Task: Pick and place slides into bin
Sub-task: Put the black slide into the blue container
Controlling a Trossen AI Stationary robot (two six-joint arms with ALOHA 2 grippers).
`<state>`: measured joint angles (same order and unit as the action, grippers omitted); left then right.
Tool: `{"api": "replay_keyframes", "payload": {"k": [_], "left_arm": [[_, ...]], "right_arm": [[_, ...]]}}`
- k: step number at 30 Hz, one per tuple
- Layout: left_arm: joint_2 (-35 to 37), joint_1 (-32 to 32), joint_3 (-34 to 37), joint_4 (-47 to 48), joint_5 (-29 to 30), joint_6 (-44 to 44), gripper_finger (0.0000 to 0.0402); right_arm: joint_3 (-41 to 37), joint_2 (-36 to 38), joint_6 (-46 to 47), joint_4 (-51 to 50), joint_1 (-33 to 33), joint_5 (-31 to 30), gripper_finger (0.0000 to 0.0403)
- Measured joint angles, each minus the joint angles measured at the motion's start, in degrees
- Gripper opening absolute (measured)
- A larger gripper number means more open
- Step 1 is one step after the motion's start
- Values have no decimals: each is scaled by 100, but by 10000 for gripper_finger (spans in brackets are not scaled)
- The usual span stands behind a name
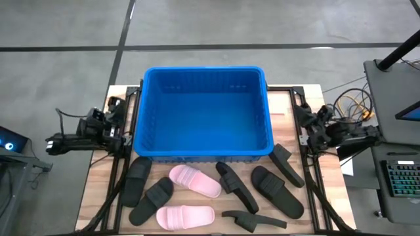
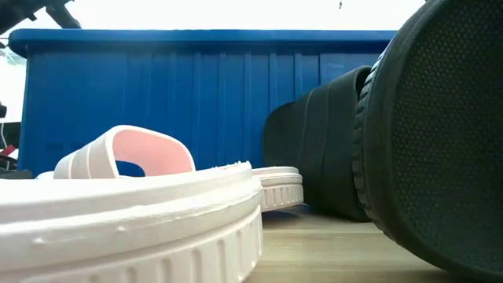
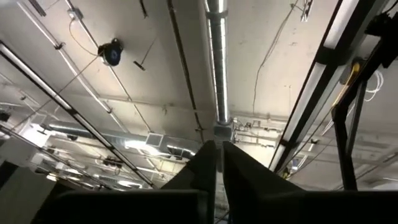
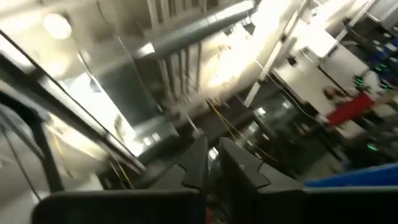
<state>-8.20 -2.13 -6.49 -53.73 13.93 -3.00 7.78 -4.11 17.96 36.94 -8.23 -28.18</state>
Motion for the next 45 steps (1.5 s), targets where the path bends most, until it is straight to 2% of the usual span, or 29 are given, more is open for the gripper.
{"api": "replay_keyframes", "payload": {"k": [4, 9, 13, 15, 18, 22, 25, 27, 30, 34, 38, 45], "left_arm": [[-379, 0, -213, 17, 104, 20, 72], [-951, 0, -539, 13, 117, 34, 162], [-1430, 0, -791, 15, 113, -143, 215], [-1628, 0, -933, -31, 114, -523, 230], [-1873, 0, -1123, -207, 114, -678, 239], [-2050, -2, -1274, -346, 145, -713, 240], [-2108, -2, -1348, -345, 149, -722, 240], [-2119, -2, -1363, -337, 150, -722, 240], [-2119, -2, -1355, -330, 152, -726, 240], [-2086, -2, -1334, -329, 152, -737, 240], [-2069, -2, -1319, -317, 154, -735, 240], [-2101, -2, -1286, -294, 156, -735, 240]], "right_arm": [[909, -320, -149, -1188, 1, -32, 90], [2134, -939, -548, -2752, 0, 198, 153], [2989, -1419, -423, -3622, 3, 102, 180], [3308, -1667, -197, -3879, 2, 317, 185], [3734, -2037, -143, -3984, 2, 865, 187], [4264, -2575, 171, -3981, 0, 937, 184], [4678, -2947, 56, -4040, 2, 1175, 179], [4988, -3181, -94, -4348, 0, 1429, 176], [5494, -3482, -15, -5373, 0, 1509, 170], [6129, -3824, 603, -6962, 0, 1464, 163], [6488, -4082, 1400, -7877, 0, 1469, 159], [6798, -4296, 3520, -9441, 0, 1501, 157]]}}
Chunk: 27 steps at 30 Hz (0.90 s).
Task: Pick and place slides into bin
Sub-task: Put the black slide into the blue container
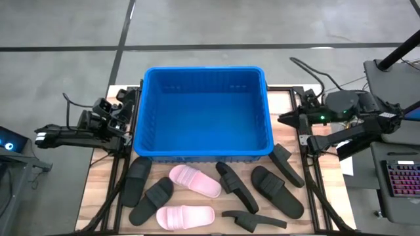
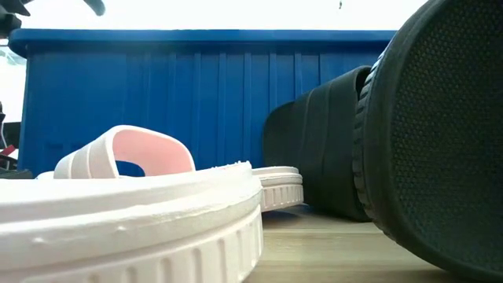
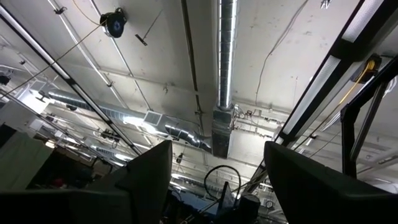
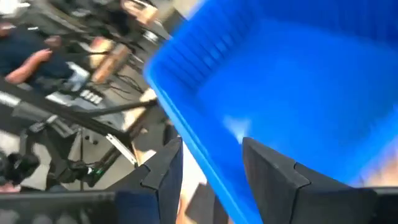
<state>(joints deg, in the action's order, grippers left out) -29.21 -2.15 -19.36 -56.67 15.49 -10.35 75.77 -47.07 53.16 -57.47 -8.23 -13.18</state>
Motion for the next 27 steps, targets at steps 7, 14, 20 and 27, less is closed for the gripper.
{"api": "replay_keyframes", "payload": {"k": [7, 14, 20, 27], "left_arm": [[-46, 0, 0, 22, 0, 0, 240], [-70, 0, 2, 27, 0, 0, 240], [-77, 0, 5, 29, 0, 0, 240], [-105, -1, 6, 18, 0, 1, 240]], "right_arm": [[-90, -39, 1942, -1739, 0, 182, 153], [-178, -173, 3379, -3310, 0, 309, 148], [-662, -212, 3487, -3278, 0, 593, 148], [-1408, -255, 3475, -3261, -5, 1468, 148]]}}
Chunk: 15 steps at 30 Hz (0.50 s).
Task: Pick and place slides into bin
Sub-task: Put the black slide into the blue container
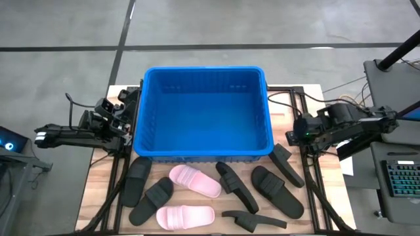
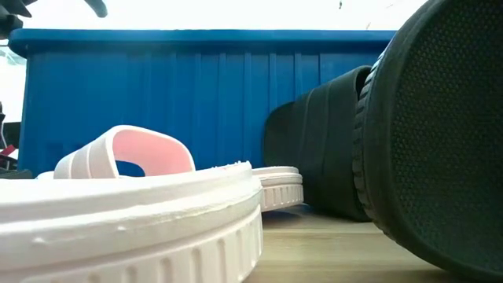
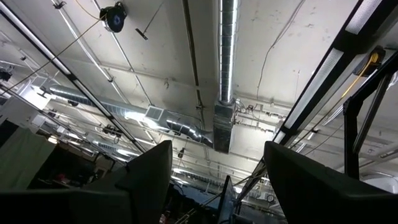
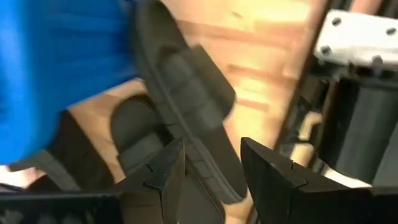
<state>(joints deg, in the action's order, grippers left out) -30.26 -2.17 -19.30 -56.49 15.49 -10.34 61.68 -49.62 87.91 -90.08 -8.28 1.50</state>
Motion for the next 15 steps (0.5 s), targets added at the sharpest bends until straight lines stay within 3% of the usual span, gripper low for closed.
{"api": "replay_keyframes", "payload": {"k": [8, 15], "left_arm": [[-9, 1, 1, 9, 0, 1, 240], [-2, -1, 9, 9, 0, 1, 240]], "right_arm": [[-571, 177, 896, -2, -258, -386, 140], [-722, 390, 1686, 145, -913, -987, 117]]}}
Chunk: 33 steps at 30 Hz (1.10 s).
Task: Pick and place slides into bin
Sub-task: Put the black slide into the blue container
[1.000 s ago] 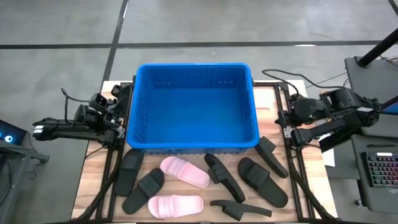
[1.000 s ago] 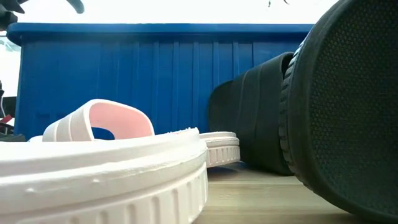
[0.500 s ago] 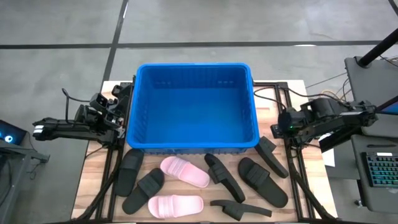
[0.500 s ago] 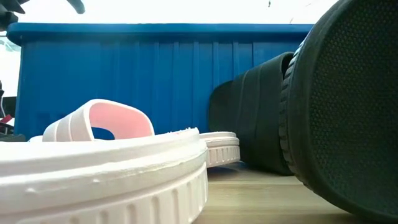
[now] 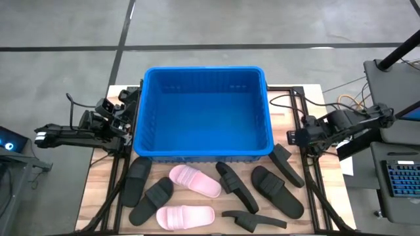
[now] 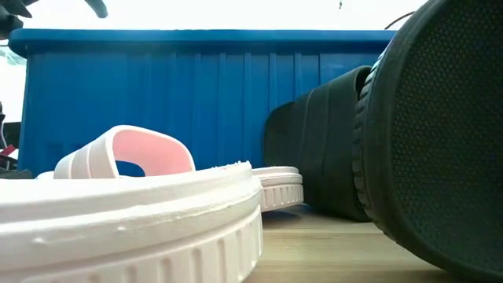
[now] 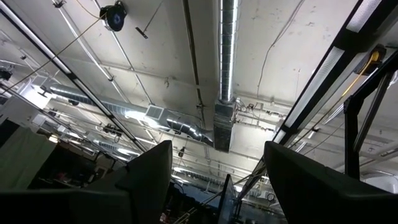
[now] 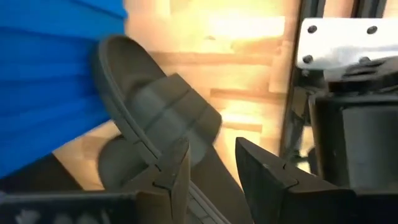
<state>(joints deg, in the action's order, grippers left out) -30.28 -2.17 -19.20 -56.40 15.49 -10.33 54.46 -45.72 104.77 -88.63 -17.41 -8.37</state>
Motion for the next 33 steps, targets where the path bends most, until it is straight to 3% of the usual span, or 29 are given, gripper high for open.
{"api": "replay_keyframes", "payload": {"k": [5, 13, 21, 28, 33], "left_arm": [[-4, 1, 4, 1, 0, 1, 240], [-6, 0, 7, 12, 134, 13, 240], [-7, 0, 9, 50, 136, 11, 240], [-11, 0, 11, 341, 133, 5, 240], [-4, 2, 11, 326, 136, 2, 240]], "right_arm": [[196, 88, 583, 17, -606, -608, 102], [50, -9, 1720, -72, -1503, -480, 90], [-80, -310, 2832, 255, -2625, -582, 130], [-97, -699, 2859, 328, -2693, -737, 177], [-94, -1132, 2766, 417, -2680, -1337, 187]]}}
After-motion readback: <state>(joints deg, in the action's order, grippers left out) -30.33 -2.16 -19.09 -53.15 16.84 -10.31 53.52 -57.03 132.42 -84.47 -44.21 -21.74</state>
